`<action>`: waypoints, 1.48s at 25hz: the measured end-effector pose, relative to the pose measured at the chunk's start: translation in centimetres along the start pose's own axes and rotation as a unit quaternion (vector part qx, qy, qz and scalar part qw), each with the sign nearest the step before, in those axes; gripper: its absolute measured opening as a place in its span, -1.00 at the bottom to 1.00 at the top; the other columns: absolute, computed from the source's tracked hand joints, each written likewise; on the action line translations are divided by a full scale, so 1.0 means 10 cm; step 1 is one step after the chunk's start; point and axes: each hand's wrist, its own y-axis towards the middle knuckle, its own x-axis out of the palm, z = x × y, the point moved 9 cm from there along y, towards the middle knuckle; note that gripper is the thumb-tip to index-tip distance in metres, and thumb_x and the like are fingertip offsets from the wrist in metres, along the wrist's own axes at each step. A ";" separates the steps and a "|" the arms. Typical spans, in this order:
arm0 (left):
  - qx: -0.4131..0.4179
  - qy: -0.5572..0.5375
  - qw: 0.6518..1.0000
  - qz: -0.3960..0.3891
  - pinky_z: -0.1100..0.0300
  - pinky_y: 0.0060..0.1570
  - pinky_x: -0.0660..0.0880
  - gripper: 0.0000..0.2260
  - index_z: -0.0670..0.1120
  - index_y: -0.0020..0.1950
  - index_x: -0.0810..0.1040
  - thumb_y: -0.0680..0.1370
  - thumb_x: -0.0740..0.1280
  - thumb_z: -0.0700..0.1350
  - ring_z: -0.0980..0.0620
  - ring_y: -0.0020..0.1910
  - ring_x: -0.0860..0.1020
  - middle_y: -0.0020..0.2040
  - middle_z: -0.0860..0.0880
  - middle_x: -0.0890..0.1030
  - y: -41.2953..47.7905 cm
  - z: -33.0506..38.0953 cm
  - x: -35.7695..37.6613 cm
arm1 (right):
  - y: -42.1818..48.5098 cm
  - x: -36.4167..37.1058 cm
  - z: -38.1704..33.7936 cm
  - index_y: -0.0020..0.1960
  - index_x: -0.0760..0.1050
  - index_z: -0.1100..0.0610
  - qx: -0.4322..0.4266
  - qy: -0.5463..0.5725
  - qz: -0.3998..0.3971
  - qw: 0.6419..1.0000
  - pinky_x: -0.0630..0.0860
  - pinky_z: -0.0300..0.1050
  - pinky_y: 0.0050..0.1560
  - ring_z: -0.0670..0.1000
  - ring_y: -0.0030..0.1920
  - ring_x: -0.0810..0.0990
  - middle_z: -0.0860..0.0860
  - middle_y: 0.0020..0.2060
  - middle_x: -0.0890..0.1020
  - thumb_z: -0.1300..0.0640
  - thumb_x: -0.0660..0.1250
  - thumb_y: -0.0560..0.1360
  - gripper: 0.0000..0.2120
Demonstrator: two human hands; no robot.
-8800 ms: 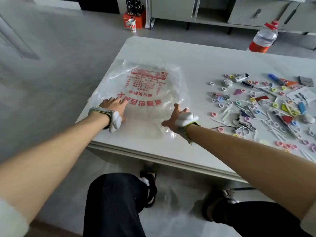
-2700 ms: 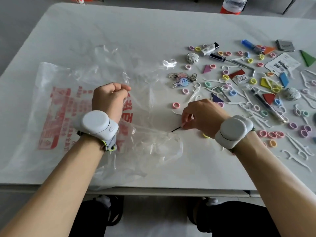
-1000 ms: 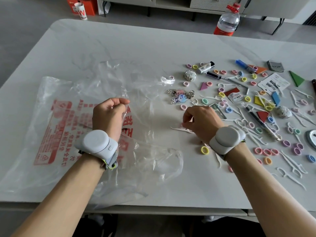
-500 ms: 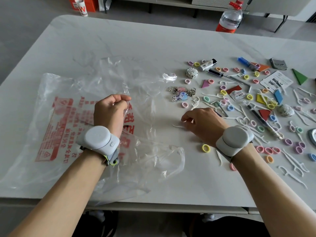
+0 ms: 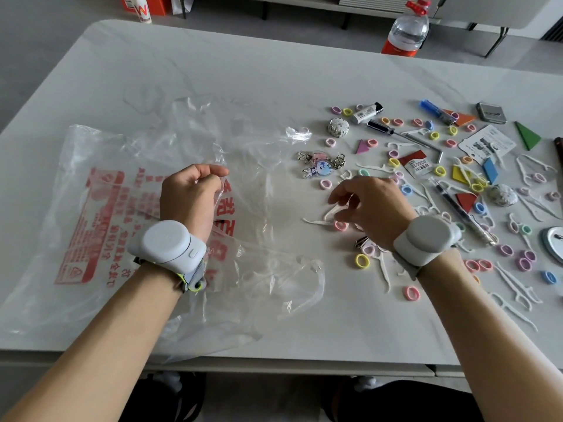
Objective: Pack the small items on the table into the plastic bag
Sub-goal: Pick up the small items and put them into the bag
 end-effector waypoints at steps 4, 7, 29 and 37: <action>0.000 -0.008 1.000 -0.004 0.26 -0.41 0.25 -0.79 -0.02 -0.24 0.64 0.35 0.24 -0.25 0.14 -0.55 0.34 -0.58 0.12 0.42 0.00 -0.01 0.01 | -0.04 0.06 0.16 -0.08 0.61 0.05 0.033 -0.030 -0.037 0.998 0.41 -0.20 -0.16 -0.04 -0.17 0.52 -0.13 -0.30 0.52 0.08 0.53 0.33 -0.81; -0.004 -0.004 1.000 -0.003 0.25 -0.40 0.25 -0.79 -0.02 -0.23 0.64 0.36 0.24 -0.25 0.15 -0.55 0.35 -0.58 0.13 0.42 0.00 -0.02 0.02 | -0.05 0.21 0.16 -0.16 0.57 0.00 0.046 -0.044 -0.052 0.997 0.50 -0.14 -0.13 0.01 -0.15 0.57 -0.18 -0.36 0.48 0.05 0.51 0.35 -0.87; -0.009 0.008 1.000 0.002 0.23 -0.39 0.27 -0.78 -0.01 -0.21 0.64 0.38 0.25 -0.25 0.19 -0.60 0.33 -0.60 0.15 0.42 -0.04 -0.01 0.05 | -0.04 0.35 -0.22 -0.07 0.56 -0.09 -0.071 -0.093 -0.039 0.992 0.32 -0.22 -0.34 -0.04 -0.20 0.54 -0.20 -0.29 0.50 0.15 0.42 0.44 -0.85; -0.008 0.008 1.000 0.001 0.26 -0.43 0.24 -0.78 -0.05 -0.17 0.65 0.40 0.24 -0.29 0.17 -0.61 0.30 -0.63 0.14 0.38 -0.04 0.01 0.04 | 0.04 0.07 0.02 -0.13 0.64 0.05 -0.034 -0.016 0.004 0.999 0.46 -0.14 -0.06 -0.02 -0.08 0.54 -0.04 -0.16 0.58 0.14 0.46 0.39 -0.94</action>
